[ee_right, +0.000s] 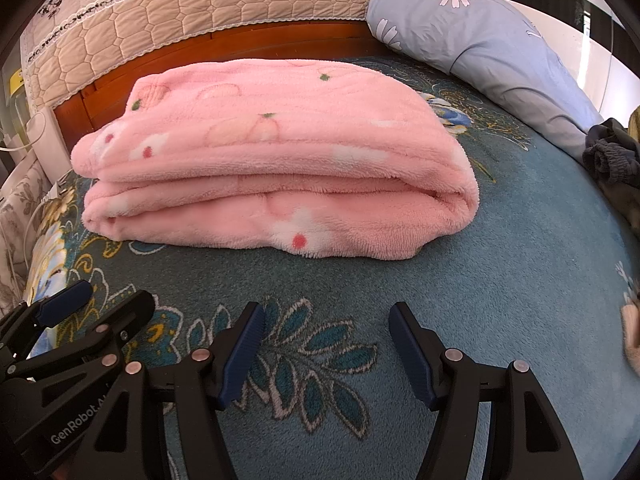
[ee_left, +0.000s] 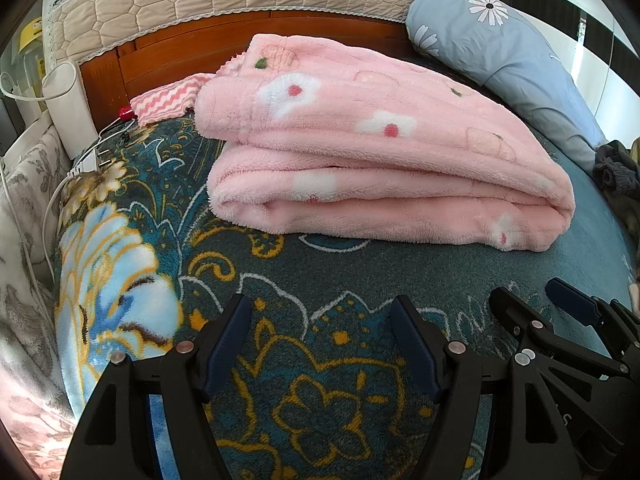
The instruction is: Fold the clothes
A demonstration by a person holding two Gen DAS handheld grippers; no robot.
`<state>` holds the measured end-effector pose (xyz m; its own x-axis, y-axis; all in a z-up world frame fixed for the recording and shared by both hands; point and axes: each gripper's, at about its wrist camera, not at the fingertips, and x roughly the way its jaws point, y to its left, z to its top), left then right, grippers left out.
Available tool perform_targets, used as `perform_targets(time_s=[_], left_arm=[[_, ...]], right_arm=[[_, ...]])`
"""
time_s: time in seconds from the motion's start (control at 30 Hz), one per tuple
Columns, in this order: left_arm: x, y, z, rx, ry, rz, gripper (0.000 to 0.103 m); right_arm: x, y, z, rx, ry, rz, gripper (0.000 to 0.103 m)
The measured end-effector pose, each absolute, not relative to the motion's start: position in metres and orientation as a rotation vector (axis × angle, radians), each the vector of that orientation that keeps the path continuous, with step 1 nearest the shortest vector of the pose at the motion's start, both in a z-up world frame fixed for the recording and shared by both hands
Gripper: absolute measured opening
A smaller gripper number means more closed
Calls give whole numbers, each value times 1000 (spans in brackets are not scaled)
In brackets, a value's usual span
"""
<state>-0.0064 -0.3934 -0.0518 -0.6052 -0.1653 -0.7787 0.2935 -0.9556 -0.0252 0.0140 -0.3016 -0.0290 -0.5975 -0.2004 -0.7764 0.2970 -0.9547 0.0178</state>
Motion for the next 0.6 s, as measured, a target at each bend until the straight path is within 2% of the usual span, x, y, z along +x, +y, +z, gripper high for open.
perform_targets(time_s=[0.6], left_arm=[[-7,-395,-52,1235,217,-2597,73]], right_arm=[[14,-302,-29,1232,164,-2577,69]])
